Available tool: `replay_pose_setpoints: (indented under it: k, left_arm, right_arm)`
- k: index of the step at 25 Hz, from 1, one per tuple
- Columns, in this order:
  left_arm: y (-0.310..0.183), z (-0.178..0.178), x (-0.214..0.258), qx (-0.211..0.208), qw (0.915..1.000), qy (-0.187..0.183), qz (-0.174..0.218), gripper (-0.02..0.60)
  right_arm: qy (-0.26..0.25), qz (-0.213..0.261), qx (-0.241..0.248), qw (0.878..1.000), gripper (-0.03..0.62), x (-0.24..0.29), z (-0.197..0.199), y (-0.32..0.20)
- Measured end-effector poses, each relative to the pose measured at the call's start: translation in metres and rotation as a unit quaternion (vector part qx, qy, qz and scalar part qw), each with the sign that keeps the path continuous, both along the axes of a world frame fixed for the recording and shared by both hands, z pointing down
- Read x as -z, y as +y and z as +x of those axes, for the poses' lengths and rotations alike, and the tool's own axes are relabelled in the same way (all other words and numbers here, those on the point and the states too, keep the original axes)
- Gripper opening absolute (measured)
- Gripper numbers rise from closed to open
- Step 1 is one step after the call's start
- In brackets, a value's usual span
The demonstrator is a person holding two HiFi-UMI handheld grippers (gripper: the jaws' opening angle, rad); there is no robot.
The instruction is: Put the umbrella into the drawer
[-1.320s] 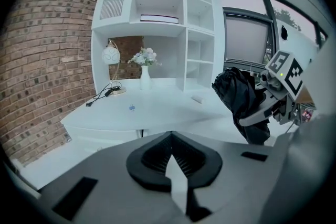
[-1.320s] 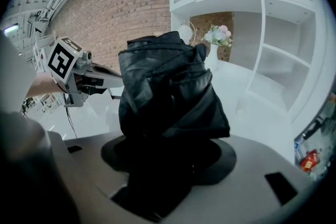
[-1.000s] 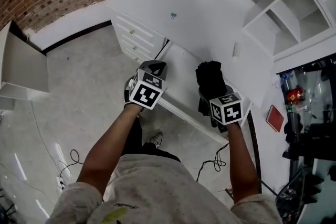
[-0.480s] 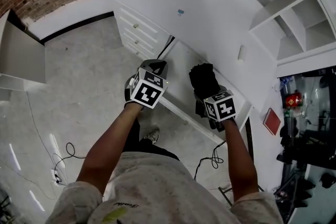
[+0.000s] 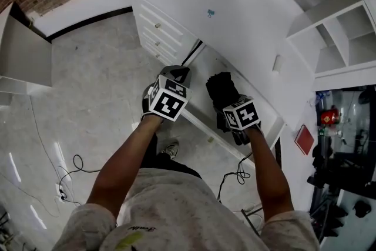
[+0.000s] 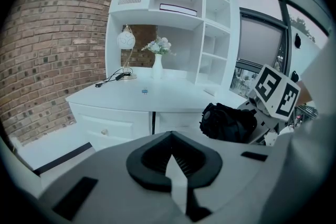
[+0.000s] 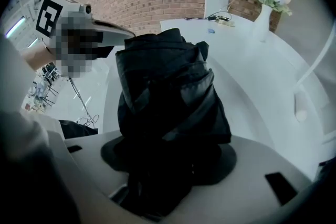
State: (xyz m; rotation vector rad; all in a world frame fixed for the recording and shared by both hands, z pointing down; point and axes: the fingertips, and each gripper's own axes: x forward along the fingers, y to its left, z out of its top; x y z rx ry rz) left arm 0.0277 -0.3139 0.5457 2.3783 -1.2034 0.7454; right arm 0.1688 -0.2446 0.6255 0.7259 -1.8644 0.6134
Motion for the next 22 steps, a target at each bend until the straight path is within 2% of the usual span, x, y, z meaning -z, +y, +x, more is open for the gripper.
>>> replay_pose_setpoints:
  k: [13, 22]
  left_arm:
    - [-0.006, 0.008, -0.007, -0.015, 0.9998, -0.006, -0.011, -0.003]
    - [-0.010, 0.005, -0.010, -0.023, 0.9994, -0.019, -0.018, -0.003]
  right_arm:
    - [0.020, -0.072, 0.011, 0.997, 0.256, -0.042, -0.017, -0.002]
    - [0.021, -0.101, 0.005, 0.995, 0.255, -0.065, -0.027, -0.003]
